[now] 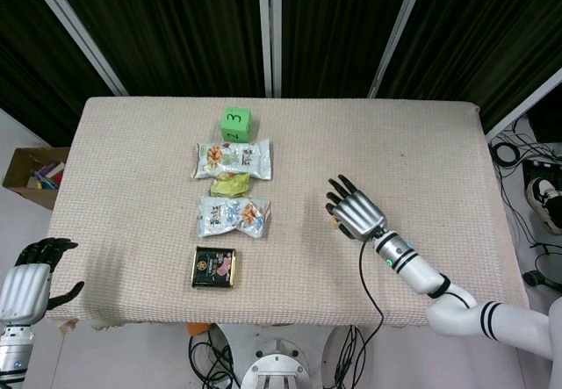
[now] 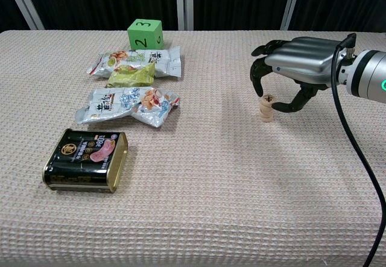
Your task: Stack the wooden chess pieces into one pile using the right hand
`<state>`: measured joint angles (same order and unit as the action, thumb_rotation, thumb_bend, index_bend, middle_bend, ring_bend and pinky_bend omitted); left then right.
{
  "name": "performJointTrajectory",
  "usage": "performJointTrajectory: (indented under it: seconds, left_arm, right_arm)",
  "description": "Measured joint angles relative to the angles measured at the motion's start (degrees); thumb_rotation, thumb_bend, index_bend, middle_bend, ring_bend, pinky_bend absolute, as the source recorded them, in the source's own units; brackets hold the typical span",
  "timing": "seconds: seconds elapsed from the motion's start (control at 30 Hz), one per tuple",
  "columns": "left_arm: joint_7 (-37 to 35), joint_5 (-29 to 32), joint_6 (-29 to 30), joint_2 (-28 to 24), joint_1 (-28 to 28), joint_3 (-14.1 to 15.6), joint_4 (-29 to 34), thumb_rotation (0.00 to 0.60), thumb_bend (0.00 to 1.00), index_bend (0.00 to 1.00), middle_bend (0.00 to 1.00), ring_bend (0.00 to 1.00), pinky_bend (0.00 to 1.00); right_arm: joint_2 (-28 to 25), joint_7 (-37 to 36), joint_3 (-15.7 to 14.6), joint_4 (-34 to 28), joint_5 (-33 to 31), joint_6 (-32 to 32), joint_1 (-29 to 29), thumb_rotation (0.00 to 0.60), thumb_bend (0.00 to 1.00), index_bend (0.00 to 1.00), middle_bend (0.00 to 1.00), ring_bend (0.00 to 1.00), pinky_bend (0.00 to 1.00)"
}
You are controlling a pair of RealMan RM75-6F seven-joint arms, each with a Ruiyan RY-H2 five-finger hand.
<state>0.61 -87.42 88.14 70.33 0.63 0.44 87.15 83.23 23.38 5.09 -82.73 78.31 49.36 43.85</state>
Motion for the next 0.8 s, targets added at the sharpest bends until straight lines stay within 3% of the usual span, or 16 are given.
performJointTrajectory:
  seconds: [0.2, 0.4, 0.6, 0.8]
  left_arm:
    - [-0.1, 0.0, 0.2, 0.1, 0.1, 0.0, -0.1, 0.6, 0.17, 0.27, 0.22, 0.15, 0.19]
    - [-0.6, -0.2, 0.3, 0.1, 0.0, -0.2, -0.4, 0.6, 0.17, 0.27, 0.22, 0.15, 0.19]
    - [-0.5, -0.4, -0.1, 0.2, -0.7, -0.6, -0.4, 0.6, 0.17, 0.27, 0.22, 0.15, 0.19]
    - [1.1, -0.6, 0.1, 0.2, -1.2, -1.2, 0.9, 0.6, 0.17, 0.27, 0.22, 0.15, 0.19]
  right_arm:
    - [-0.2, 0.4, -0.2, -0.4, 0.1, 0.6, 0.0, 0.6, 0.29, 0.4, 0.24, 0.0, 0.01]
    - [-2.9, -0.2, 0.3, -2.9, 0.1, 6.0, -2.5, 0.6, 0.31, 0.32, 0.24, 0.0, 0.04]
    - [-9.3, -1.6, -0.3, -8.2, -0.8, 17.3, -10.8, 0.6, 0.32, 0.13, 0.2, 0.01, 0.13]
    - [-15.8, -7.6, -3.2, -12.9, -0.9, 29.4, -22.4, 0.6, 0.32, 0.01, 0.11, 0.0, 0.08]
